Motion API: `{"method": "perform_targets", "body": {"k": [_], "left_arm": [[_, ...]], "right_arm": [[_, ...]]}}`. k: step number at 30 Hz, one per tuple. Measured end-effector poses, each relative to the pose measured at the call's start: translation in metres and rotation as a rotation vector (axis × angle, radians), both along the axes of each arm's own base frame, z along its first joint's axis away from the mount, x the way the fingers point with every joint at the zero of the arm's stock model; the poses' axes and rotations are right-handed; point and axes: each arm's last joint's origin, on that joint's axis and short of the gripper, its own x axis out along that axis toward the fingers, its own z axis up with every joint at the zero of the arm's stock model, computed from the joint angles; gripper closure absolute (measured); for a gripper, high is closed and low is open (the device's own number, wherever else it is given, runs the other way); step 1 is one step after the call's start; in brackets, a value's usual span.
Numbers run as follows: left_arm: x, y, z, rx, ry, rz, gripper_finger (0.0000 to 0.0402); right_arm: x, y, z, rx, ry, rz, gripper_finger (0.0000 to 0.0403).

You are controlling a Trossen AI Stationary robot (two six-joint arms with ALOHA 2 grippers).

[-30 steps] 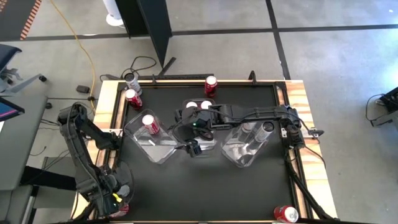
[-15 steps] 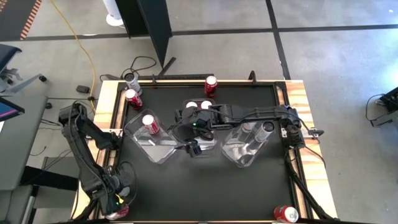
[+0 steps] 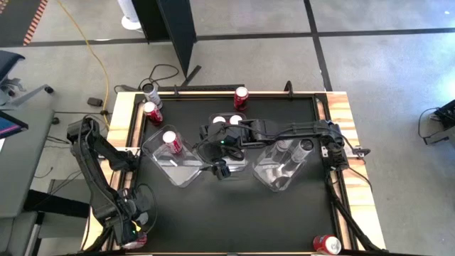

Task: Sort soda cans
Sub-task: Put the bottom white soda can into the right transparent bin

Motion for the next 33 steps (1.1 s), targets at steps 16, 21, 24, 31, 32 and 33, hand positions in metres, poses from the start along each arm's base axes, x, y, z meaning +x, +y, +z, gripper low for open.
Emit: {"method": "perform_targets", "body": {"k": [16,21,24,31,32,33], "left_arm": [[0.005,0.011,0.008,0.072,0.058,-0.043,0.0162],[0.009,0.018,0.023,0.066,0.060,-0.059,0.0162],[0.011,0.024,0.031,0.060,0.045,-0.076,0.0162],[0.018,0.044,0.054,0.101,0.009,-0.119,0.0162],[0.020,0.047,0.059,0.109,-0.001,-0.129,0.0162],[0.023,0.049,0.063,0.118,-0.012,-0.139,0.0162]], "right_arm": [[0.000,-0.001,0.000,-0.010,0.001,-0.026,0.0014],[-0.001,-0.001,-0.001,-0.015,0.013,-0.031,0.0014],[-0.004,-0.001,0.000,-0.033,0.031,-0.050,0.0014],[-0.015,0.006,0.016,-0.085,0.038,-0.093,0.0014],[-0.019,0.008,0.020,-0.094,0.037,-0.101,0.0014],[-0.023,0.009,0.022,-0.106,0.047,-0.107,0.0014]]}}
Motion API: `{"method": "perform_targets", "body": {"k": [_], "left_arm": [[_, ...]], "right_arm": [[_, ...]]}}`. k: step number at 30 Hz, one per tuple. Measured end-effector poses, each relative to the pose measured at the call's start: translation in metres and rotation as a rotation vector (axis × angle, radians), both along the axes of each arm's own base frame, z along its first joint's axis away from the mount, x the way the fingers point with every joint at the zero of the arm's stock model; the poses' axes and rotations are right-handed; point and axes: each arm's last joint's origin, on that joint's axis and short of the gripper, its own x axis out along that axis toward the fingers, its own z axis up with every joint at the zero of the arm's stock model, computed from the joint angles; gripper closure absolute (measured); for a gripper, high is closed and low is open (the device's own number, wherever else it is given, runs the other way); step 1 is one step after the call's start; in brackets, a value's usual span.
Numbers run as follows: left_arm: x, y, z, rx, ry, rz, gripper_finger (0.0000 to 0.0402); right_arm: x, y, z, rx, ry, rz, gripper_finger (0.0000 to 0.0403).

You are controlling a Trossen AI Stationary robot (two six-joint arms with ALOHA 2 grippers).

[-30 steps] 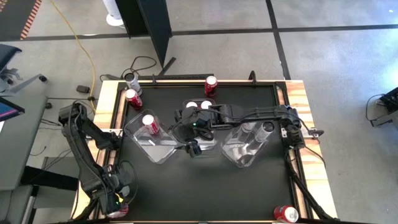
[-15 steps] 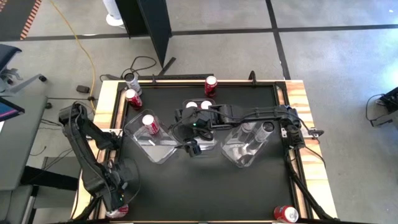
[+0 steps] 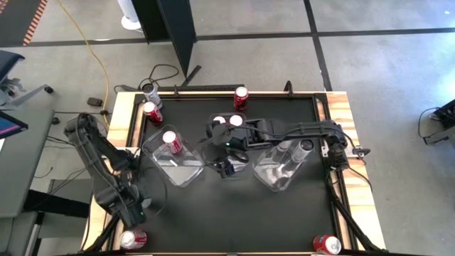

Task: Sort soda cans
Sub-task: Put the bottom white soda can into the right transparent bin

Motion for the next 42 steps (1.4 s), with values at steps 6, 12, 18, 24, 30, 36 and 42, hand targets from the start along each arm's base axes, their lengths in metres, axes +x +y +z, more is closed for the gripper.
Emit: {"method": "perform_targets", "body": {"k": [6,12,18,24,30,36,42], "left_arm": [[0.020,0.022,0.029,0.066,-0.137,-0.074,0.0162],[0.049,0.050,0.049,0.163,-0.262,-0.124,0.0162],[0.078,0.086,0.058,0.228,-0.335,-0.175,0.0162],[0.109,0.118,0.064,0.240,-0.475,-0.239,0.0162],[0.133,0.149,0.073,0.217,-0.630,-0.293,0.0162],[0.154,0.171,0.075,0.174,-0.753,-0.334,0.0162],[0.180,0.180,0.079,0.150,-0.801,-0.368,0.0162]], "right_arm": [[-0.024,0.010,0.023,-0.050,-0.035,-0.069,0.0014],[-0.053,0.025,0.044,-0.085,-0.056,-0.147,0.0014],[-0.082,0.045,0.056,-0.102,-0.053,-0.216,0.0014],[-0.103,0.064,0.052,-0.093,0.002,-0.299,0.0014],[-0.121,0.087,0.046,-0.082,0.023,-0.377,0.0014],[-0.143,0.110,0.041,-0.082,0.011,-0.457,0.0014],[-0.165,0.130,0.040,-0.053,-0.039,-0.519,0.0014]]}}
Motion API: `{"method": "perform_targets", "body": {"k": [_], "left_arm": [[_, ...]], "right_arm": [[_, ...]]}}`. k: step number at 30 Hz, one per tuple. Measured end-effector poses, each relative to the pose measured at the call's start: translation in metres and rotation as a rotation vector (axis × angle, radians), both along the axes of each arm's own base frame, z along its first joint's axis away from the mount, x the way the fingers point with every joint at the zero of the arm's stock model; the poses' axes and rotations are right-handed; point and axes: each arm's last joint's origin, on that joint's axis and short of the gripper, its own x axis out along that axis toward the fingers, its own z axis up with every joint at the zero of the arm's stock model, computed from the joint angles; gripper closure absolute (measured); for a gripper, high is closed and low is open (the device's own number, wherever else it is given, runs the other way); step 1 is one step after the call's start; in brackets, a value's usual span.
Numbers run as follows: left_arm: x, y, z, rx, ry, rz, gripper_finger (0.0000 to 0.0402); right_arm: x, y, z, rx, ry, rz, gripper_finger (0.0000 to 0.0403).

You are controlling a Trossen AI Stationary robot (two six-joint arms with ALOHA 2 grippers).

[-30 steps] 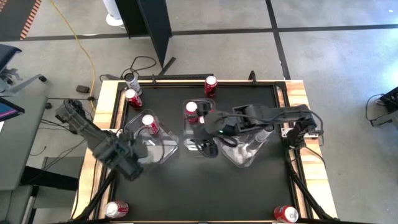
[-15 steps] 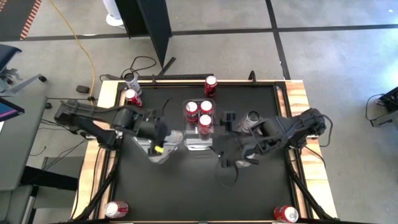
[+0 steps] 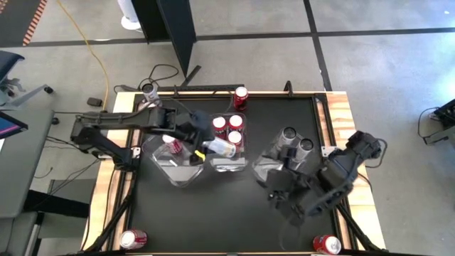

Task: Sort soda cans
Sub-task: Put the bottom white soda can into the right transparent bin

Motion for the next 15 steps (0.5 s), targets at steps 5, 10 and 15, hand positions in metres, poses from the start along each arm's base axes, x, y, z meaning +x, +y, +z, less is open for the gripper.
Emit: {"method": "perform_targets", "body": {"k": [5,10,15], "left_arm": [[0.028,0.000,0.011,0.004,-0.039,-0.015,0.0162],[0.057,0.002,0.031,-0.011,-0.102,-0.064,0.0162],[0.087,0.007,0.038,0.020,-0.116,-0.080,0.0162]], "right_arm": [[-0.005,0.011,-0.010,-0.002,-0.031,-0.028,0.0014],[-0.002,0.012,-0.023,-0.004,-0.012,-0.066,0.0014],[-0.009,0.021,-0.024,0.022,-0.033,-0.057,0.0014]]}}
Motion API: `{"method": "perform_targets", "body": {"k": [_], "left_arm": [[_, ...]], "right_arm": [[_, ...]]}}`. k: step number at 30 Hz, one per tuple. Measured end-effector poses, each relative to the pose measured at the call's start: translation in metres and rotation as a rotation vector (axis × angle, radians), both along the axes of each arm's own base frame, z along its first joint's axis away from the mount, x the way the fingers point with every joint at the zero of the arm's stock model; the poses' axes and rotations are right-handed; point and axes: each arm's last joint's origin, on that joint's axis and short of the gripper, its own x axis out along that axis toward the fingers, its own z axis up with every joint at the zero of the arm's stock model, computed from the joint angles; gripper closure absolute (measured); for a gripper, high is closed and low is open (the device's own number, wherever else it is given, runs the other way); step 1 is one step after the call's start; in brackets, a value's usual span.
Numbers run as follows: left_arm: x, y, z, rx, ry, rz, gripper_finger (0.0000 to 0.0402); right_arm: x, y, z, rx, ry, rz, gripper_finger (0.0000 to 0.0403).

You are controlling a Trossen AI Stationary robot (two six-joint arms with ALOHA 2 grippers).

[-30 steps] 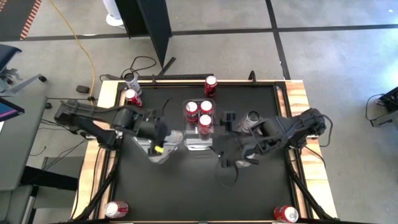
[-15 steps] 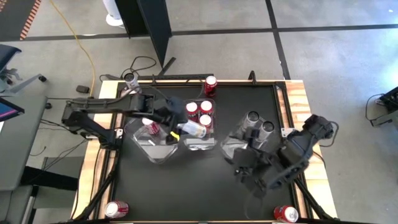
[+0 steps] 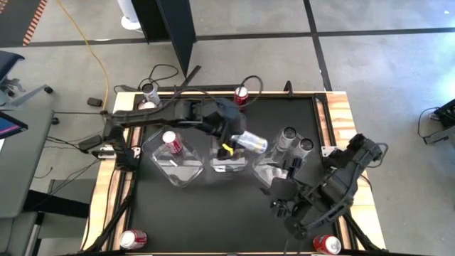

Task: Sort soda cans
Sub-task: Put the bottom white soda can into the right transparent bin

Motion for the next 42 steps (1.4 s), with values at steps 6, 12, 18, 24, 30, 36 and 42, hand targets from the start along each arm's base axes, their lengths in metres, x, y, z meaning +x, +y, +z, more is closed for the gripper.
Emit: {"method": "perform_targets", "body": {"k": [6,12,18,24,30,36,42], "left_arm": [[0.030,0.009,-0.021,0.036,0.115,-0.019,0.0162],[0.054,0.015,-0.053,0.110,0.199,-0.088,0.0162],[0.068,0.019,-0.069,0.191,0.203,-0.162,0.0162],[0.080,0.022,-0.074,0.290,0.144,-0.214,0.0162],[0.090,0.024,-0.090,0.401,0.177,-0.231,0.0162],[0.099,0.026,-0.099,0.474,0.167,-0.229,0.0162],[0.103,0.026,-0.108,0.513,0.193,-0.237,0.0162]], "right_arm": [[-0.013,0.012,-0.001,0.052,-0.036,-0.010,0.0014],[-0.031,0.030,0.001,0.077,-0.099,0.021,0.0014],[-0.052,0.048,0.001,0.085,-0.127,0.091,0.0014],[-0.074,0.064,0.005,0.019,-0.231,0.153,0.0014],[-0.089,0.072,0.012,-0.113,-0.444,0.157,0.0014],[-0.089,0.070,0.016,-0.218,-0.561,0.126,0.0014],[-0.071,0.059,0.016,-0.264,-0.536,0.071,0.0014]]}}
